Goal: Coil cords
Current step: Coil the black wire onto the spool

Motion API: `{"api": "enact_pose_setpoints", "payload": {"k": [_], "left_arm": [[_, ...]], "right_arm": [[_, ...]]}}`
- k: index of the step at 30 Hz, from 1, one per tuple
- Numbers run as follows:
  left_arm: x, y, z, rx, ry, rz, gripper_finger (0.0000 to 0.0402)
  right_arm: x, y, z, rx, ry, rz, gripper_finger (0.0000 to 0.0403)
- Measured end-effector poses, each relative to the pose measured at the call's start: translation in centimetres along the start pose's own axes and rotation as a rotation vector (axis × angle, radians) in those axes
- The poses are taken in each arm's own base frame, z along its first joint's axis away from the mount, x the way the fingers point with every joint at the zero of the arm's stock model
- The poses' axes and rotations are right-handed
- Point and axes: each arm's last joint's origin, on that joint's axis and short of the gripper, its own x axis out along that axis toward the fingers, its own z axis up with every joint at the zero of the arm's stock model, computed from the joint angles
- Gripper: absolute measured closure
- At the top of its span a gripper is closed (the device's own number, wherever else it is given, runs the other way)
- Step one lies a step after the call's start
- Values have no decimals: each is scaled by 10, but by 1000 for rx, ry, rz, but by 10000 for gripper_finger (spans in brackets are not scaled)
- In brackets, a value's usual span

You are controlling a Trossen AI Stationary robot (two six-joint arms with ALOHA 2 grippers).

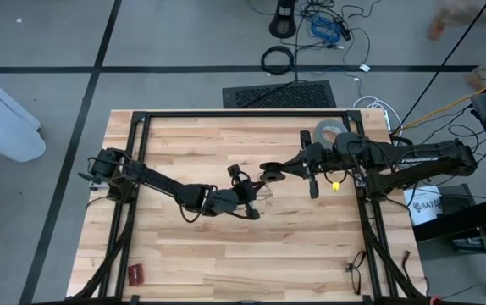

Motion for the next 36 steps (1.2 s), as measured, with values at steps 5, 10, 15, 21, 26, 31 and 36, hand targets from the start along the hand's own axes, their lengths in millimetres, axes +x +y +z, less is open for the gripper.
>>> {"api": "enact_pose_setpoints", "payload": {"k": [5,10,15,21,26,31,36], "left_arm": [[-2,1,0,-14,20,-1,399],[2,8,-10,-18,108,48,400],[-3,15,-7,-47,128,104,400],[-15,24,0,-51,157,121,400],[-32,29,6,-57,199,121,400],[-48,30,13,-66,197,96,400],[-61,24,20,-71,178,32,400]], "right_arm": [[-1,0,0,4,0,1,403],[-2,0,1,20,-1,4,403],[-1,1,0,24,5,23,403],[-2,1,0,24,4,28,403],[-2,1,-1,24,13,28,403],[-2,1,-2,24,24,26,403],[-2,0,-5,25,57,16,403]]}}
